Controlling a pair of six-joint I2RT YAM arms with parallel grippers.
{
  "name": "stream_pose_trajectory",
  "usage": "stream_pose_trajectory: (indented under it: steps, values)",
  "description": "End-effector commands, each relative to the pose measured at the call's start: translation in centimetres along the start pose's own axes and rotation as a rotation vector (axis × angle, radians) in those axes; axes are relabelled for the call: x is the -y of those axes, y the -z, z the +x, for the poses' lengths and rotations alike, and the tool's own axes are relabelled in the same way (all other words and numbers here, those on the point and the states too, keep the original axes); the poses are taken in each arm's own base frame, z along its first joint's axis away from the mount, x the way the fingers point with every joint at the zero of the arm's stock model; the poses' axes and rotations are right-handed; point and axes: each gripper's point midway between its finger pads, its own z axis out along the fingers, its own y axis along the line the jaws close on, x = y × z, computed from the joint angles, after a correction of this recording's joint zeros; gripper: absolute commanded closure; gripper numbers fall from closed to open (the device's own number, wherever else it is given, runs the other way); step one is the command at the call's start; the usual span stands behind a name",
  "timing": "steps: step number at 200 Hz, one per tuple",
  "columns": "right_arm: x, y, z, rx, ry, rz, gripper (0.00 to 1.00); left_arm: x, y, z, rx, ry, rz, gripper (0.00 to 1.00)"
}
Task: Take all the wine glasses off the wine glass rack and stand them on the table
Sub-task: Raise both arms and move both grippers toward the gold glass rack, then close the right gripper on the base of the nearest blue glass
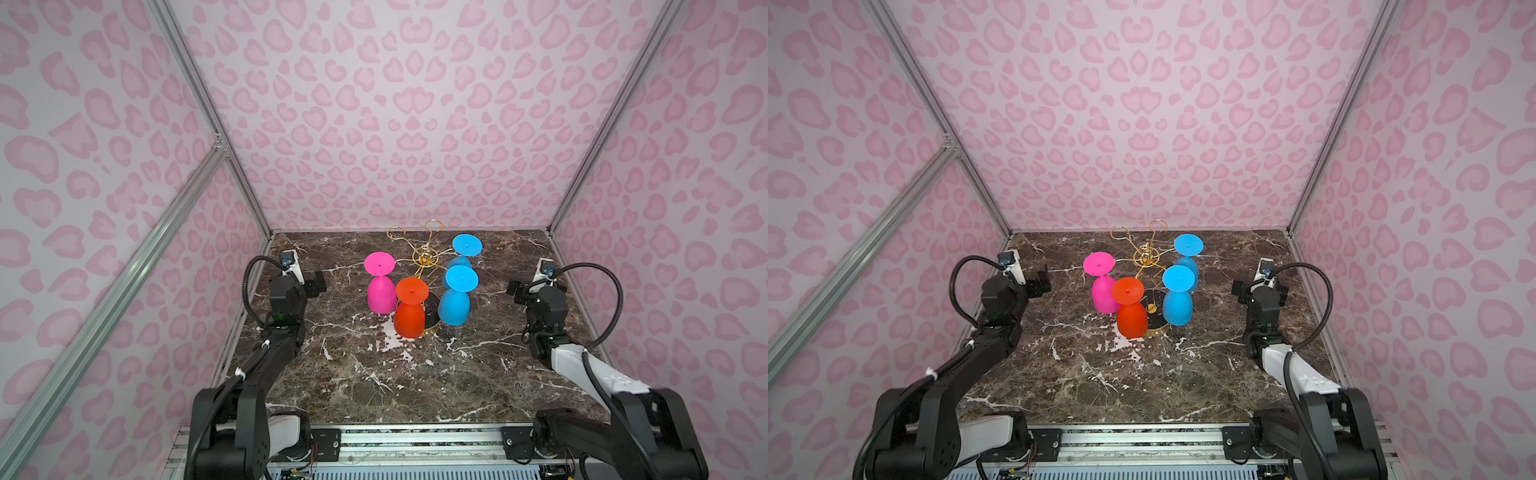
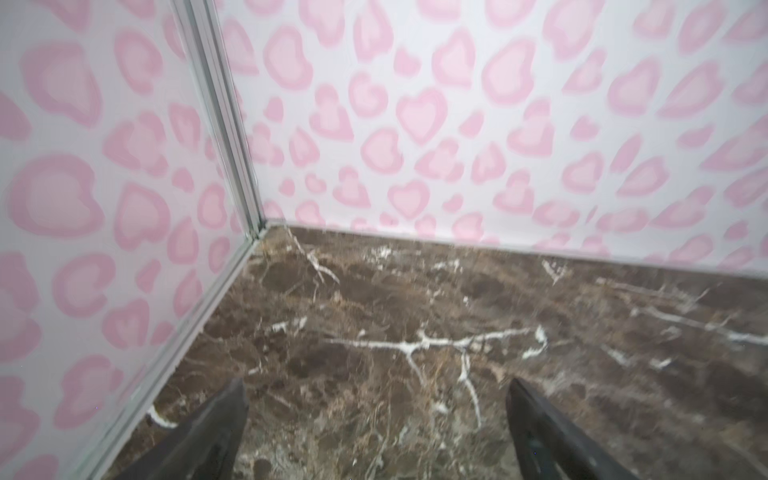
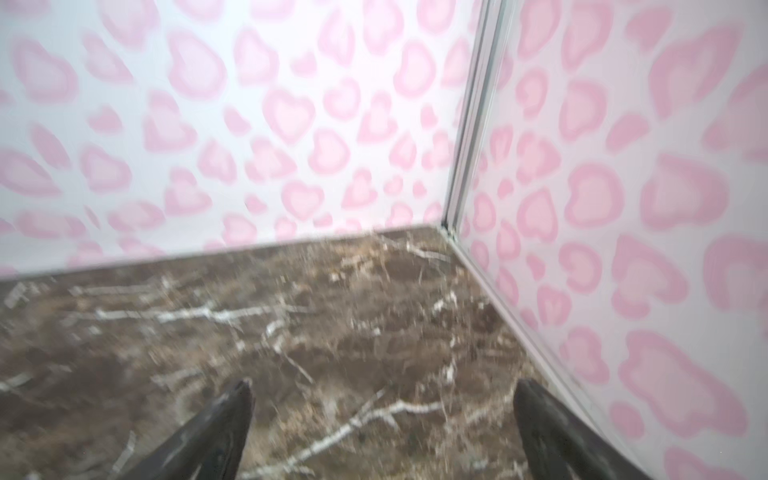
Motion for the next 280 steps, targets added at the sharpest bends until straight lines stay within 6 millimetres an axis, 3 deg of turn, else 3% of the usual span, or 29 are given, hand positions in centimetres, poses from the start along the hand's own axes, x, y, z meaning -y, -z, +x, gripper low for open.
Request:
stream_pose_trajectory:
  steps: [1, 18, 34, 62, 90, 110, 146, 180, 242, 280]
  values:
    - [0.2, 2.7, 0.2, -0.16, -0.017, -0.029, 0.01, 0.4, 2.1, 0.1, -0.138, 0.071, 0.01, 0.02]
    - [-0.4, 4.9, -3.4, -0.153, -0.091, -0.093, 0.02, 2.0, 3.8, -2.0, -0.185, 0.087, 0.086, 0.02]
    - [-1.5, 6.6, -5.5, -0.212, -0.133, -0.172, 0.03, 3.2, 5.4, -3.8, -0.196, 0.12, 0.147, 0.02]
    - [-3.7, 8.7, -7.8, -0.316, -0.263, -0.299, 0.03, 4.6, 7.9, -5.8, -0.174, 0.186, 0.212, 0.02]
    - [-7.1, 9.5, -8.9, -0.404, -0.421, -0.46, 0.06, 6.1, 9.3, -6.8, -0.188, 0.257, 0.287, 0.02]
    - [-9.5, 9.7, -9.4, -0.445, -0.51, -0.548, 0.09, 7.5, 9.8, -6.6, -0.227, 0.264, 0.345, 0.02]
    - [-13.2, 10.3, -10.0, -0.517, -0.627, -0.68, 0.17, 8.1, 10.6, -6.8, -0.227, 0.288, 0.367, 0.02]
    - [-15.5, 10.7, -9.9, -0.574, -0.713, -0.754, 0.27, 8.9, 10.7, -5.5, -0.27, 0.308, 0.403, 0.02]
    - [-16.1, 12.7, -8.1, -0.683, -0.729, -0.78, 0.38, 9.8, 11.4, -5.7, -0.275, 0.308, 0.442, 0.02]
    - [-16.1, 13.6, -7.5, -0.711, -0.752, -0.795, 0.43, 10.6, 11.9, -4.7, -0.309, 0.317, 0.475, 0.02]
